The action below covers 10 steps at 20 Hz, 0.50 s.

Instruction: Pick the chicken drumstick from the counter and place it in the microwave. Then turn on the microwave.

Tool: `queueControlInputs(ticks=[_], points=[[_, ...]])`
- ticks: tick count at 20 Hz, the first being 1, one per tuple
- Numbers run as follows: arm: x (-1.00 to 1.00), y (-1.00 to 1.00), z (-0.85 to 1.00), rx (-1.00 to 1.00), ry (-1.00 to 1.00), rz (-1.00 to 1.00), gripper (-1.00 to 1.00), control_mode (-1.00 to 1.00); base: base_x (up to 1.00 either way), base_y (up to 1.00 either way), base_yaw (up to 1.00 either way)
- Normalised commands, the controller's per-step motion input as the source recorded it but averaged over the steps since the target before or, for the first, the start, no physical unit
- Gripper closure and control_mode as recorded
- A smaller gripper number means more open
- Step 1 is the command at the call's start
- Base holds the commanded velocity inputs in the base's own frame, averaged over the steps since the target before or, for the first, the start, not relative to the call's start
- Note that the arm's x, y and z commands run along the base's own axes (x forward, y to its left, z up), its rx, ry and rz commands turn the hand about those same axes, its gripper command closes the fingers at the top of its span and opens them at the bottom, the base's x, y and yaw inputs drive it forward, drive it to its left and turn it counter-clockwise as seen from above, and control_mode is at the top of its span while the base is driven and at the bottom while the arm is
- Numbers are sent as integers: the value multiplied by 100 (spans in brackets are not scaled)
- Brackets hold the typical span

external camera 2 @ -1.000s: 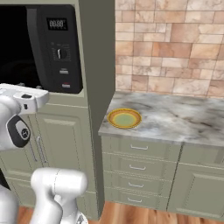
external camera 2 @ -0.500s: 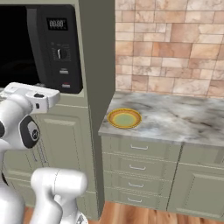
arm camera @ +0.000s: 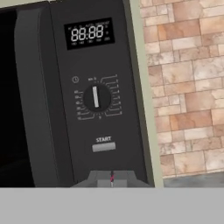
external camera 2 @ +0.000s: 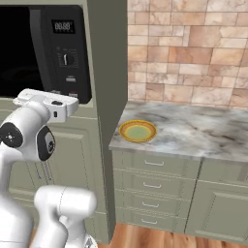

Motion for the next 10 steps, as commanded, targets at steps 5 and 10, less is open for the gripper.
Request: queueControlInputs(ticks=[5,10], points=[[28,-14,0,1,1,4,100,-100,0,0,0],[23,-4,0,0,0,5,100,-100,0,0,0]])
